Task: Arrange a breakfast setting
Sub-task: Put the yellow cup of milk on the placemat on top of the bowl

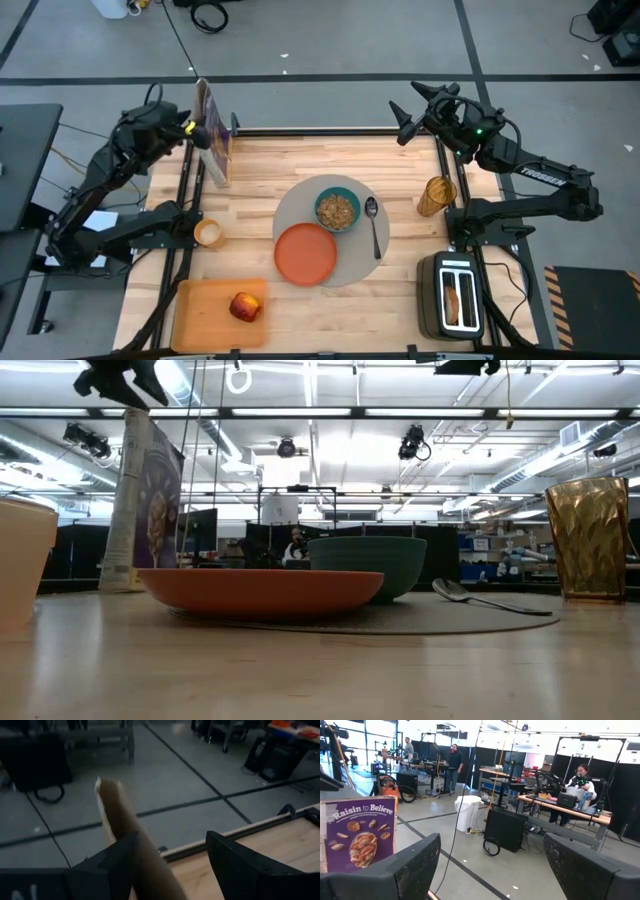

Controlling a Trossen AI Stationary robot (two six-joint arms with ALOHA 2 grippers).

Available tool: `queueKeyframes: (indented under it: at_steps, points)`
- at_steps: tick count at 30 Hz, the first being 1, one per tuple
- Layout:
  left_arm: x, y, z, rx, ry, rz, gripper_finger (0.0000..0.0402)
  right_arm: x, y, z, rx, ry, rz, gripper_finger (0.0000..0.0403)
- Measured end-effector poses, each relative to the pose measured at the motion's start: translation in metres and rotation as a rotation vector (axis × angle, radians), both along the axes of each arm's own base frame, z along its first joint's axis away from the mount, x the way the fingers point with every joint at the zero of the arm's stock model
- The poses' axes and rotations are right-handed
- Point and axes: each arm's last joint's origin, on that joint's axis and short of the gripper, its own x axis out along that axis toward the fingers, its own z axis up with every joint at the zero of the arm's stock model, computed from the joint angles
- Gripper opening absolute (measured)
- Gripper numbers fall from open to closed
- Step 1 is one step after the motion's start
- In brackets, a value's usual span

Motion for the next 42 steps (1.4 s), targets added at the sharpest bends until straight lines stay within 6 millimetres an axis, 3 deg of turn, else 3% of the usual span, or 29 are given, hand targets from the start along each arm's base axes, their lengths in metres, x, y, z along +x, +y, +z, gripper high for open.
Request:
queueKeyframes:
  at_steps: [5,9,14,18,23,30,34,38,42]
  points:
    - [-0.003,-0.003,0.013,0.048,-0.012,-0.01,0.0238,0.0,0.0,0.0,-0.001,0.001,0.001,0.0361]
    - [-0.007,-0.013,0.036,0.102,-0.073,-0.097,0.0238,0.0,0.0,0.0,-0.002,0.002,0.001,0.0361]
    - [-0.005,-0.032,0.068,0.115,-0.182,-0.451,0.0238,0.0,0.0,0.0,-0.011,0.013,-0.007,0.0361]
    - [0.019,-0.037,0.076,0.016,-0.216,-0.744,0.0238,-0.001,0.0,0.001,-0.077,0.078,-0.032,0.0359]
    - [0.065,-0.047,0.059,-0.186,-0.13,-0.969,0.0238,-0.001,0.001,0.01,-0.197,0.076,-0.031,0.0353]
    - [0.105,-0.08,0.031,-0.493,0.018,-1.04,0.0238,-0.003,0.001,0.016,-0.219,0.012,-0.022,0.0347]
    - [0.111,-0.1,0.014,-0.755,0.096,-0.965,0.0238,-0.003,0.001,0.016,-0.219,0.012,-0.023,0.0347]
    - [0.105,-0.12,-0.007,-1.014,0.282,-0.764,0.0238,-0.004,-0.002,0.016,-0.218,0.016,-0.042,0.0347]
    - [0.097,-0.133,-0.027,-1.064,0.521,-0.546,0.0236,-0.003,-0.008,0.013,-0.21,0.039,-0.068,0.0347]
